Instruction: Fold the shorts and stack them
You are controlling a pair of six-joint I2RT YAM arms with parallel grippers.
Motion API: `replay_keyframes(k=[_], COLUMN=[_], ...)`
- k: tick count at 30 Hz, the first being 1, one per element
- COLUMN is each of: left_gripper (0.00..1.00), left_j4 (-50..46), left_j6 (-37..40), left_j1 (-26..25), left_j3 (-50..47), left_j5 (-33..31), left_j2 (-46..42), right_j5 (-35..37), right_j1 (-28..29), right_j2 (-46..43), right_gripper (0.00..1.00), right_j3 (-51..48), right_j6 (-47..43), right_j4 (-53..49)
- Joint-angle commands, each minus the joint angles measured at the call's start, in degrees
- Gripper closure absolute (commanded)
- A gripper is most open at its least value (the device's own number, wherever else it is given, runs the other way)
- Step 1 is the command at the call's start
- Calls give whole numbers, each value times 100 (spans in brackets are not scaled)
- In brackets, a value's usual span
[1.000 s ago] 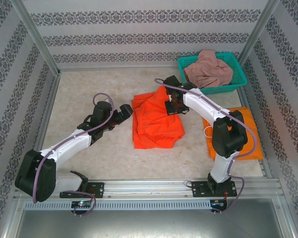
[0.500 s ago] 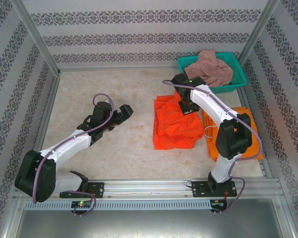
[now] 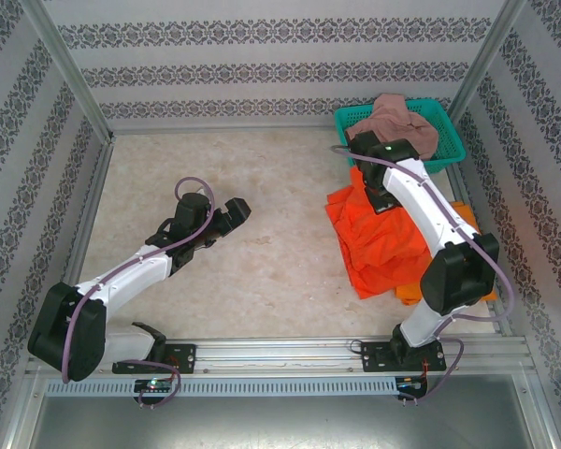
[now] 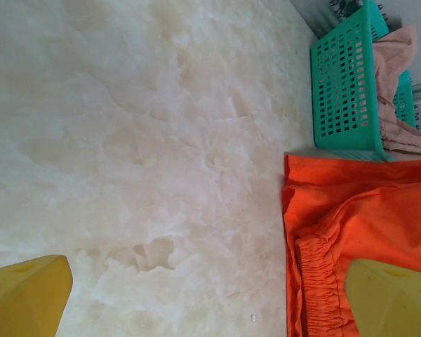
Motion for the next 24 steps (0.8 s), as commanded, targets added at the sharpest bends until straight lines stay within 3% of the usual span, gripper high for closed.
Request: replay_keyframes(k=[1, 10, 18, 24], left_gripper=[0, 0, 0, 0], left_j4=[233, 234, 217, 221], left_j6=[18, 3, -13, -15], left_j1=[63, 104, 134, 153], left_j3=[-69, -97, -88, -63], left_j5=[38, 55, 62, 68], left_j2=[53, 10, 12, 57], right_j5=[341, 667, 787, 896], right_j1=[-99, -369, -1039, -1671], right_j2=[-257, -530, -780, -857], right_gripper=[100, 100, 100, 100], right_j3=[130, 420, 492, -187], right_j6=[-100, -231, -482, -989], right_j4=[-250, -432, -425, 497])
